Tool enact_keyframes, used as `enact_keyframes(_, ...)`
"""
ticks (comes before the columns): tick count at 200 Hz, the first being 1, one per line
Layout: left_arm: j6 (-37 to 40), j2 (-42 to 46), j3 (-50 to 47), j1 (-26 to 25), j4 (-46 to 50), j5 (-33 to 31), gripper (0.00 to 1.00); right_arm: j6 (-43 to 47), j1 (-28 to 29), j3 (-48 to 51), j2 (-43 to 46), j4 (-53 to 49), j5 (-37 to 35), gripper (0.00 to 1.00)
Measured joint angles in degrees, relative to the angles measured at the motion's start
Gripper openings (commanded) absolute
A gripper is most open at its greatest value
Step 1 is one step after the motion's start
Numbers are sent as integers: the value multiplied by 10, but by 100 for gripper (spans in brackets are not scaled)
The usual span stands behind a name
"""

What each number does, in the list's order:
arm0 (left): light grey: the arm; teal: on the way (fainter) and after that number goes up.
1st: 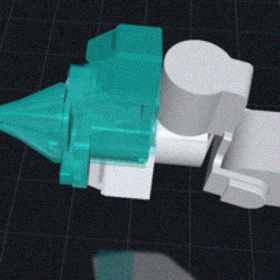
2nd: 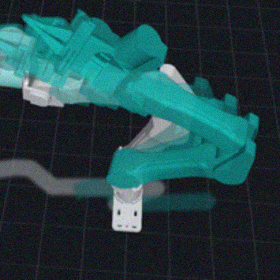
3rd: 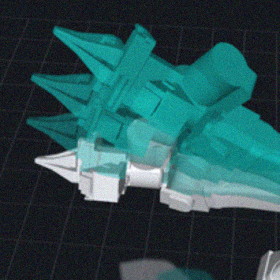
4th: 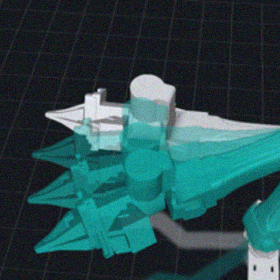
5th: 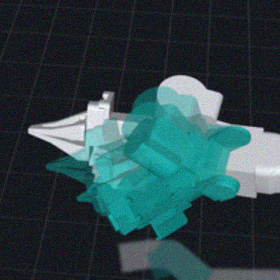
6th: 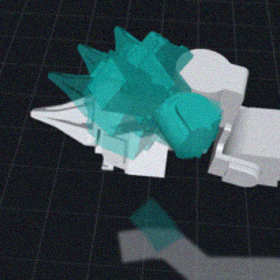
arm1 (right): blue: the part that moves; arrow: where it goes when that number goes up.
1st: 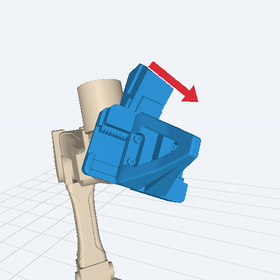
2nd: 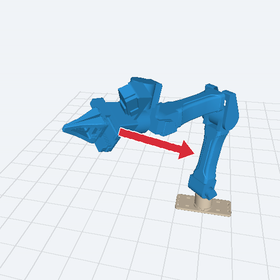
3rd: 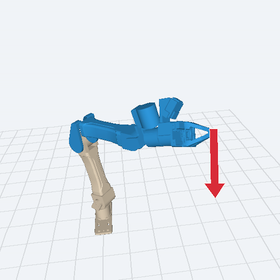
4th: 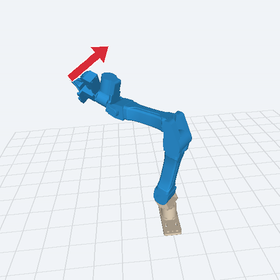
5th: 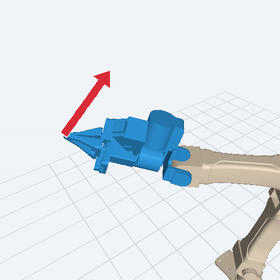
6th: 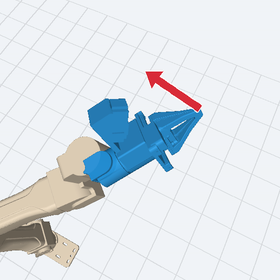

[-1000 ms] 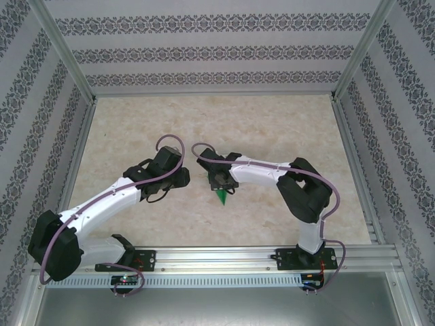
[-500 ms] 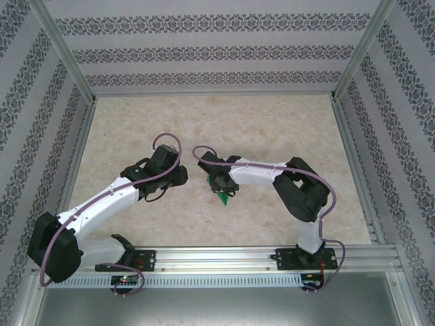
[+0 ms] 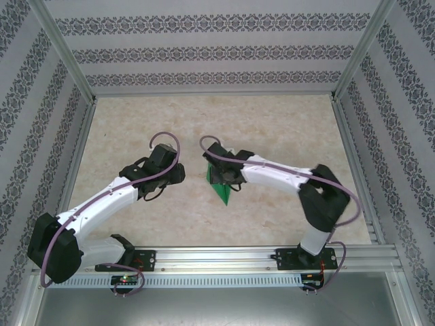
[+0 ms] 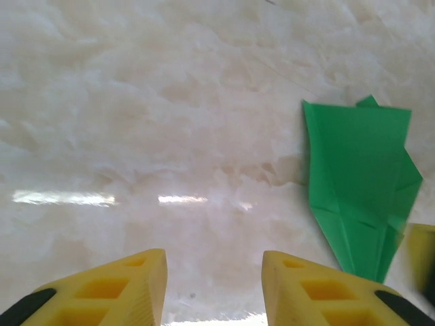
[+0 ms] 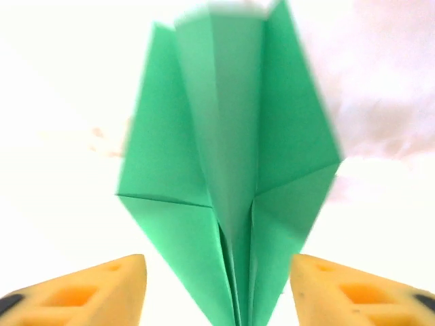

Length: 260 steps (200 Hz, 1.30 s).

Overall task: Fold a paper plane with a square sheet of paper (pick it up from the middle)
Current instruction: Place the paper plane at the center of the table, then reset both arms

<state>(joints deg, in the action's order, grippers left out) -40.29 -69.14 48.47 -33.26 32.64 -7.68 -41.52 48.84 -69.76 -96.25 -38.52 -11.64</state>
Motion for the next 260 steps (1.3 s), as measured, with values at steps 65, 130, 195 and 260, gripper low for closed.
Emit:
enact_keyframes(65,43,71,-6,79,-2,-115,100,67,-88,95,319,37,-200,94)
enact_keyframes(130,105,75,-40,234,-57,-246,100,238,-370,353,397,244,-238,98)
enact_keyframes(195,283,-23,-196,276,-392,-199,100,368,-415,406,187,545,-122,98)
enact_keyframes(260,361,-176,-252,280,-693,-85,100,427,-474,445,128,763,15,98)
